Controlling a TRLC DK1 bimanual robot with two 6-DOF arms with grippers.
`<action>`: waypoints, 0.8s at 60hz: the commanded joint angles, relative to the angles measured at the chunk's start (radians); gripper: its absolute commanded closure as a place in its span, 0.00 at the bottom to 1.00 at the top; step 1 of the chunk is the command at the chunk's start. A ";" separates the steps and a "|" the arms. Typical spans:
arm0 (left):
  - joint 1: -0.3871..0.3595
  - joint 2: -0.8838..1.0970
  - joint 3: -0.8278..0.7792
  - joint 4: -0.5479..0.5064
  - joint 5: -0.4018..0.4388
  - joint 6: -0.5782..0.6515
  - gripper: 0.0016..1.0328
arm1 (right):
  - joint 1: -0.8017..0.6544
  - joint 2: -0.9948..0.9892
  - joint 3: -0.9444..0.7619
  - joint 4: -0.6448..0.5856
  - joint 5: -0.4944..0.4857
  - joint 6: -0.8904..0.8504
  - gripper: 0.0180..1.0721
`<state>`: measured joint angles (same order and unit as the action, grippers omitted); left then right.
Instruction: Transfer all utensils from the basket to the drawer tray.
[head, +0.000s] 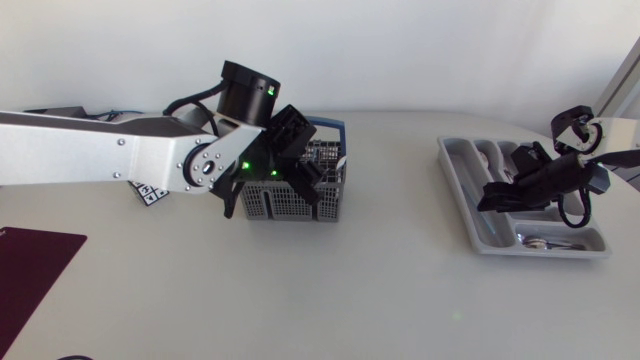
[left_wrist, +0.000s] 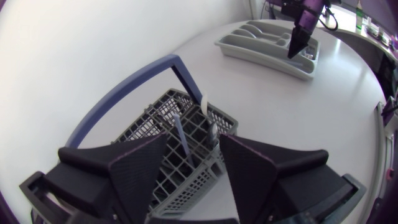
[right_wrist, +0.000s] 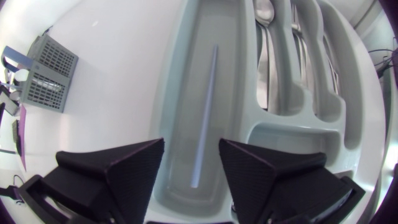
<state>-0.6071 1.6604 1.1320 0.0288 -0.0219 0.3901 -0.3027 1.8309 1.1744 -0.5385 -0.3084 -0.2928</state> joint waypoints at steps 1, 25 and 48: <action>0.006 0.030 -0.044 0.051 -0.027 0.006 0.43 | 0.019 -0.033 -0.033 0.014 0.003 -0.009 0.13; 0.006 0.067 -0.041 0.184 -0.030 -0.036 0.56 | 0.074 -0.127 -0.085 0.018 0.002 -0.006 0.05; -0.003 0.119 -0.012 0.237 -0.030 -0.051 0.90 | 0.126 -0.214 -0.117 0.014 0.002 0.004 0.05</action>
<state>-0.6037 1.7596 1.0946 0.2455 -0.0467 0.3592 -0.1928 1.6421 1.0859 -0.5201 -0.3092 -0.2924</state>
